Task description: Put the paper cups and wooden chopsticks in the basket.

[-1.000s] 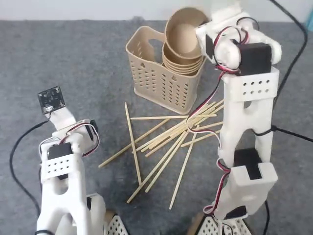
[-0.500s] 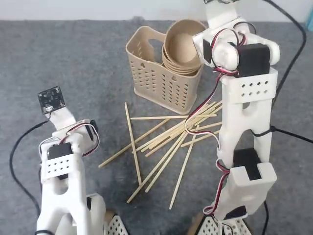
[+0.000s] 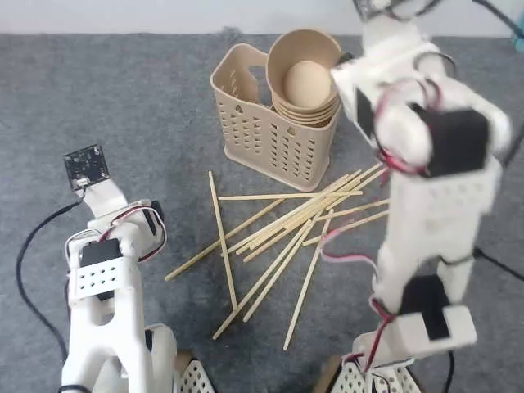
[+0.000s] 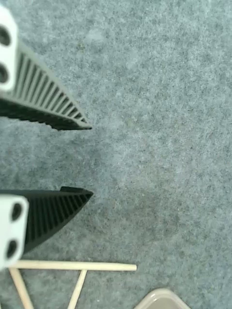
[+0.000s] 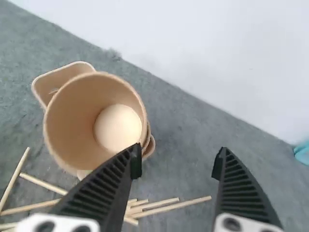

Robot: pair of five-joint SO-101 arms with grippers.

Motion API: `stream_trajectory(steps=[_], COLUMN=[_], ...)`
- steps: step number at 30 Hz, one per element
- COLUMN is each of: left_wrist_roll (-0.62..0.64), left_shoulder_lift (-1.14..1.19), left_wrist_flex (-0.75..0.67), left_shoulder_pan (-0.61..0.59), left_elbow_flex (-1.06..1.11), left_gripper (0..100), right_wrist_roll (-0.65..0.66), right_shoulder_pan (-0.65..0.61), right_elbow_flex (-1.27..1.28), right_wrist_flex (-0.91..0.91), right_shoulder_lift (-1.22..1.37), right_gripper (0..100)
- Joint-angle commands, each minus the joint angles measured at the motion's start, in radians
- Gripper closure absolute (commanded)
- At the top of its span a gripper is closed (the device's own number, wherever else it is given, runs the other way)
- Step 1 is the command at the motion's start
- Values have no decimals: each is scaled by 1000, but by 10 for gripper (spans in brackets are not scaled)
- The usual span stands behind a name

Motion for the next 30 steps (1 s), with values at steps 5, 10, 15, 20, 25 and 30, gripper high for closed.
stream_trajectory(steps=[5,10,15,20,25,30], left_wrist_roll=[-9,-9,-9,-9,-9,-11], left_shoulder_lift=[-31,-31,-31,-31,-31,-32], left_wrist_flex=[-20,-18,-18,-18,-17,5], left_shoulder_pan=[8,8,8,8,8,9], left_elbow_flex=[-4,-4,-4,-4,-2,-5], left_gripper=[808,808,808,808,808,808], right_wrist_roll=[-12,-12,-12,-9,-12,-5], right_shoulder_pan=[-31,-111,-166,-163,-104,-47], right_elbow_flex=[209,436,559,574,763,1112], right_wrist_flex=[54,45,-64,10,50,-51], right_shoulder_lift=[-156,-171,-176,-177,-251,-466], right_gripper=[881,970,990,991,991,991])
